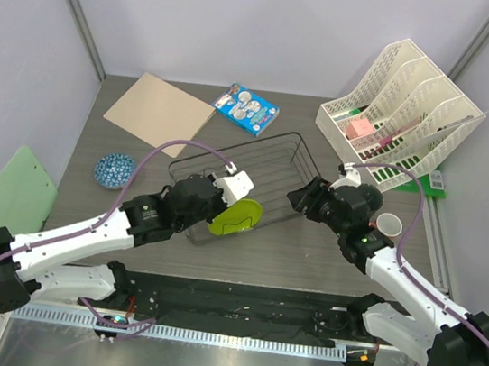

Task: Unload the mixed dishes from the dish rack
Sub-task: Pick up the plate from the dish rack.

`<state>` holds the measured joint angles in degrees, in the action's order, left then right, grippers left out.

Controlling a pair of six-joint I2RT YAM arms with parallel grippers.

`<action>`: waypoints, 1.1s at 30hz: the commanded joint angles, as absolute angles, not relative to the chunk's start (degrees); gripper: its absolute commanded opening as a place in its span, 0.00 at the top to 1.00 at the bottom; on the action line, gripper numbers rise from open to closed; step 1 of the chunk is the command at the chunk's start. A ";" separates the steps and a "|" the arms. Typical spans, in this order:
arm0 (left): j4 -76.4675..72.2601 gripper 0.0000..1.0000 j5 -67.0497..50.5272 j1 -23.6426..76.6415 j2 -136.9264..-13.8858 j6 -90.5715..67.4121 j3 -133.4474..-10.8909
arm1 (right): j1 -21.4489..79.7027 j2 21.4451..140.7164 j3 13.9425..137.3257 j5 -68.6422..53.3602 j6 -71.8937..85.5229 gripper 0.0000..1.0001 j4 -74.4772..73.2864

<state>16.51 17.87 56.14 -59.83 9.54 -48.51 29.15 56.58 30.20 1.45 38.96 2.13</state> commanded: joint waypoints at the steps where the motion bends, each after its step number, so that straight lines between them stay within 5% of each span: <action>1: 10.72 1.00 24.08 55.90 -58.10 14.50 -52.29 | 29.09 57.04 30.15 2.72 38.50 0.38 3.87; 33: 8.17 1.00 26.02 55.90 -56.78 14.95 -56.86 | 29.18 56.78 30.32 2.20 38.94 0.38 4.22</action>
